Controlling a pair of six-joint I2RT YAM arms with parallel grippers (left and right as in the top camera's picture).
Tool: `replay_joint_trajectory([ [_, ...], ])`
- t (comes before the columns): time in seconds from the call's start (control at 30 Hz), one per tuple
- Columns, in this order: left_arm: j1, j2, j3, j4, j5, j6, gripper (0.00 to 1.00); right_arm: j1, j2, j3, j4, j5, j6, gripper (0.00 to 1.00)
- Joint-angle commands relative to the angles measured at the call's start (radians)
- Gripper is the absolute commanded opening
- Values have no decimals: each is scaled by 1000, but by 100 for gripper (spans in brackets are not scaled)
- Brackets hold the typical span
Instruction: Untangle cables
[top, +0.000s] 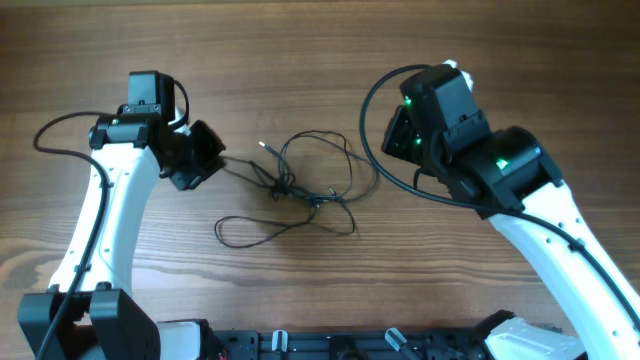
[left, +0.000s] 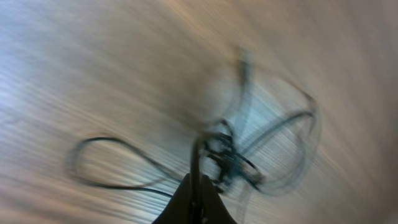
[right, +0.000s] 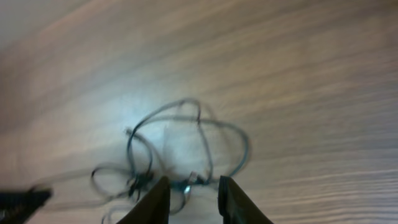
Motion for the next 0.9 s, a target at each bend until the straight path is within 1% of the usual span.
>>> replay_joint_trajectory([
  [0.0,3,4,-5,46,366,181,4,-1,64,14,5,-233,-116,32],
  [0.07,3,4,-5,70,456,206,4,0,110,14,2,-300,-167,34],
  [0.1,3,4,-5,77,463,205,4,0,127,14,1,-319,-176,34],
  [0.2,3,4,-5,82,436,201,4,6,204,14,7,-427,-220,36],
  [0.27,3,4,-5,72,395,200,4,16,254,14,29,-487,-260,41],
  [0.3,3,4,-5,63,364,192,4,24,287,14,47,-517,-280,46],
  [0.33,3,4,-5,43,285,150,4,37,335,14,72,-530,-288,56],
  [0.37,3,4,-5,32,248,130,4,45,362,14,85,-529,-289,61],
  [0.43,3,4,-5,14,199,116,4,58,418,14,116,-529,-295,66],
  [0.53,3,4,-5,-1,144,116,4,64,489,14,154,-530,-296,82],
  [0.57,3,4,-5,-3,124,115,4,64,510,14,164,-530,-309,85],
  [0.63,3,4,-5,-4,95,109,4,64,542,14,185,-548,-394,88],
  [0.7,3,4,-5,-7,60,61,4,64,566,14,202,-575,-495,89],
  [0.77,3,4,-5,-7,29,22,4,64,581,14,216,-575,-551,88],
  [0.8,3,4,-5,-7,15,6,4,64,585,14,228,-575,-580,88],
  [0.87,3,4,-5,-6,10,-8,4,66,593,14,260,-574,-636,84],
])
